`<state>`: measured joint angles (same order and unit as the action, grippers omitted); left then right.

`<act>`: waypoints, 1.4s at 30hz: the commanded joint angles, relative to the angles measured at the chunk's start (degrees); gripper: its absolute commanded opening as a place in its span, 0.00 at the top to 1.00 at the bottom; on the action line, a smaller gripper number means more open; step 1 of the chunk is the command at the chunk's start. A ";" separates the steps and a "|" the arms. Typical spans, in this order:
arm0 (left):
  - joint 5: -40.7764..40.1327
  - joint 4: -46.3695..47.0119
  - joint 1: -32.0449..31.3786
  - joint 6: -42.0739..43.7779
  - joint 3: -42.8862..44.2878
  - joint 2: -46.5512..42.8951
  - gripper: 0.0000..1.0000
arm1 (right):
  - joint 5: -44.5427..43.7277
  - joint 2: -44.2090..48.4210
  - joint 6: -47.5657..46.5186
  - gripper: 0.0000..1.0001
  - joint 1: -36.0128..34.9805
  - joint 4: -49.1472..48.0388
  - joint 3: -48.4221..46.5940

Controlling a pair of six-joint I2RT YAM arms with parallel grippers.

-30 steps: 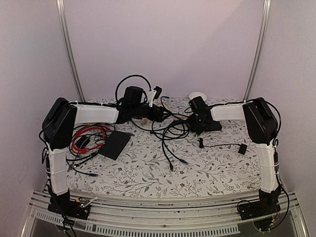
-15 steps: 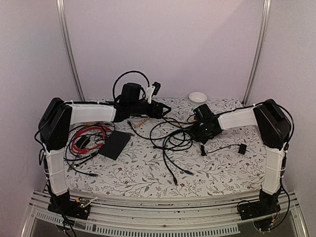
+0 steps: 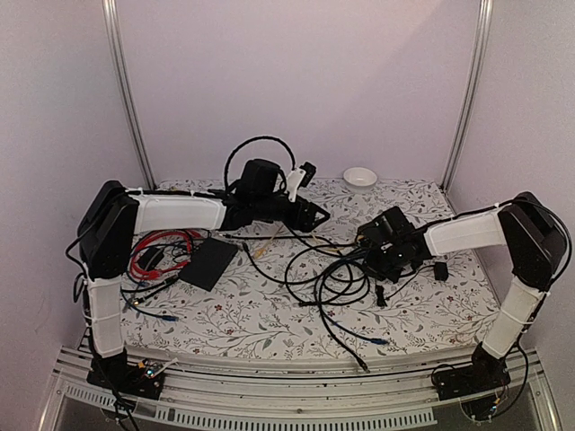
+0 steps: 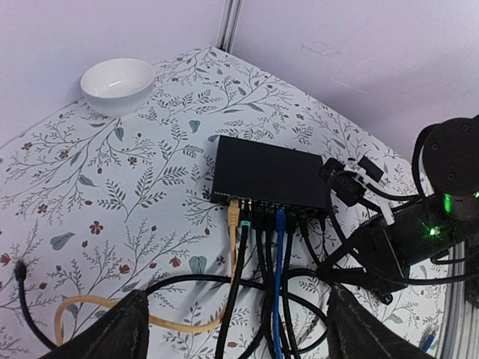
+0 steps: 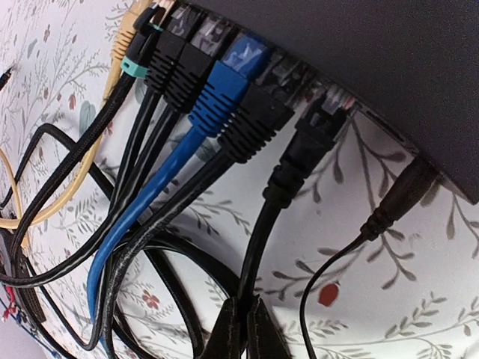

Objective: Pull the plug from the switch port
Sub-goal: Move the switch port to the center of the board.

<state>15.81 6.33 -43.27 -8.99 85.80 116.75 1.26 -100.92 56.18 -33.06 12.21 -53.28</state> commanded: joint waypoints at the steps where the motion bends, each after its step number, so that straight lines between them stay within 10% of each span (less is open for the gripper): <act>1: -0.07 -3.00 -1.44 1.34 4.39 4.22 0.18 | -0.32 3.60 -4.72 0.97 -0.62 7.79 5.77; 6: 2.75 -7.36 -2.57 3.81 12.33 10.49 0.18 | 0.06 7.71 -5.40 0.94 -0.60 7.63 10.66; 17: 8.53 -18.81 -2.67 5.31 33.55 25.56 0.18 | -3.10 15.99 -0.55 0.52 -0.82 10.27 10.61; 31: 14.52 -20.17 -3.24 1.82 49.01 34.49 0.17 | -10.33 19.04 12.46 0.71 -0.87 15.26 7.05; 42: 13.15 -12.85 -2.21 -3.36 35.03 26.63 0.18 | -22.30 13.94 11.15 0.67 1.70 19.62 -6.25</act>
<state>29.08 -10.55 -46.04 -9.21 126.61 148.31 -14.70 -83.94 68.79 -33.50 29.67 -52.64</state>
